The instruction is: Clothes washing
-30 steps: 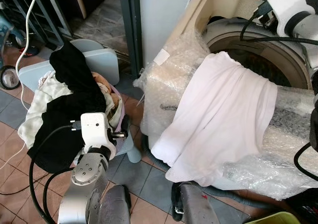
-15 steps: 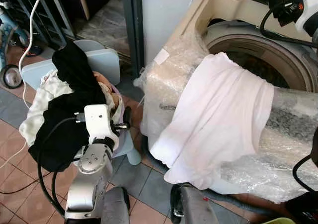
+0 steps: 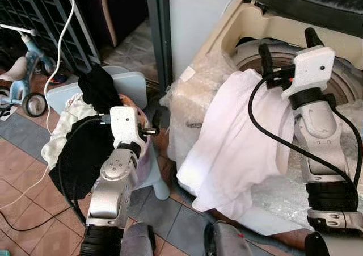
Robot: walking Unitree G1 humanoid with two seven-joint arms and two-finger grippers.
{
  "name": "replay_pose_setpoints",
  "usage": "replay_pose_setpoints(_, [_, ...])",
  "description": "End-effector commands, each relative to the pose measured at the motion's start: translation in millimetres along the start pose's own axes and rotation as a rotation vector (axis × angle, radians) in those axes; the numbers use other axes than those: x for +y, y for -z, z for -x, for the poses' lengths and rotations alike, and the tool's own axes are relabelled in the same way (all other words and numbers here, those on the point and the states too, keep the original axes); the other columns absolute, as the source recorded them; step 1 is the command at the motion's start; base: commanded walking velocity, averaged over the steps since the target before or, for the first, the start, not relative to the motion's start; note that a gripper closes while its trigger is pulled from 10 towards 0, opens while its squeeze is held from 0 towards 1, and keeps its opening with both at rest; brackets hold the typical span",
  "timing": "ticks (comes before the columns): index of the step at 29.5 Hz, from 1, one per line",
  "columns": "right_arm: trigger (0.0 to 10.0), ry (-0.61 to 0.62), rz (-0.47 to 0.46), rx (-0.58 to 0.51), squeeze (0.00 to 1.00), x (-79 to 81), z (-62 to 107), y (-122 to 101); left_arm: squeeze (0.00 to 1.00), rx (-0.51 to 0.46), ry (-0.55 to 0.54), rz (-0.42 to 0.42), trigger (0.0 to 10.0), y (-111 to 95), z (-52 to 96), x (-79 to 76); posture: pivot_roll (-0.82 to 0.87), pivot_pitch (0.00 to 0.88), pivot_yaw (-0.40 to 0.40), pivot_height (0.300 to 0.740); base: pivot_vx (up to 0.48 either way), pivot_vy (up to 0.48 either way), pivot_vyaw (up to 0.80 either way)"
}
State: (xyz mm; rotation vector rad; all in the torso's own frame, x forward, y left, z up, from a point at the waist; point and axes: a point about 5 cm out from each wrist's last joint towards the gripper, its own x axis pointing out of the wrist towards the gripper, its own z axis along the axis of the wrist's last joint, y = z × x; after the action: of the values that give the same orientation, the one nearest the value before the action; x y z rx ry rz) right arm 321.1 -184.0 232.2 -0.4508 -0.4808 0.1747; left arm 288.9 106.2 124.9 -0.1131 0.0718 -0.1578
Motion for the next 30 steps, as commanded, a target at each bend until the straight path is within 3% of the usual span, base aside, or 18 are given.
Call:
replay_pose_setpoints(1, [10.0, -0.071, 0.052, -0.022, 0.00, -0.3, -1.3, -4, 0.00, 0.002, 0.008, -0.022, 10.0, 2, -4.4, -0.8, -0.11, 0.025, 0.116, 0.728, 0.000, 0.000, 0.00])
replay_pose_setpoints(6, [10.0, -0.092, 0.108, 0.004, 0.00, -6.9, 4.5, -1, 0.00, -0.001, 0.036, -0.040, 10.0, 2, -11.5, -2.5, -0.12, 0.003, 0.117, 0.728, 0.000, 0.000, 0.00])
replay_pose_setpoints(7, [10.0, -0.076, 0.113, 0.026, 0.00, -6.0, 12.9, 0, 0.00, -0.012, 0.032, -0.042, 10.0, 1, -14.5, -2.1, -0.12, 0.000, 0.104, 0.728, 0.000, 0.000, 0.00])
replay_pose_setpoints(12, [10.0, -0.007, 0.062, 0.070, 0.00, -1.0, 32.8, 2, 0.00, -0.041, 0.012, -0.046, 10.0, -1, -14.4, 0.1, -0.09, 0.000, 0.071, 0.728, 0.000, 0.000, 0.00])
replay_pose_setpoints(16, [10.0, 0.004, 0.287, 0.069, 0.00, -2.2, 56.8, 2, 0.00, -0.052, -0.027, -0.060, 10.0, 1, -10.4, 10.3, -0.08, 0.000, 0.056, 0.728, 0.000, 0.000, 0.00])
replay_pose_setpoints(19, [10.0, 0.027, 0.201, 0.125, 0.00, 0.3, 68.6, 6, 0.00, -0.051, -0.029, -0.060, 10.0, 2, -9.0, 12.2, -0.08, 0.000, 0.053, 0.728, 0.000, 0.000, 0.00])
replay_pose_setpoints(22, [10.0, -0.077, 0.189, 0.114, 0.00, 16.4, 81.2, 1, 0.00, -0.048, -0.017, -0.064, 10.0, 4, -6.8, 10.7, -0.09, 0.010, 0.045, 0.728, 0.000, 0.000, 0.00])
replay_pose_setpoints(24, [10.0, -0.160, 0.116, 0.116, 0.00, 34.7, 94.7, -5, 0.00, -0.050, -0.015, -0.065, 10.0, 4, -5.5, 10.4, -0.09, 0.018, 0.040, 0.728, 0.000, 0.000, 0.00])
replay_pose_setpoints(30, [10.0, -0.276, 0.103, 0.135, 0.00, 52.8, 108.1, -3, 0.00, -0.045, -0.020, -0.056, 10.0, 7, -2.3, 8.8, -0.09, 0.042, 0.037, 0.728, 0.000, 0.000, 0.00])
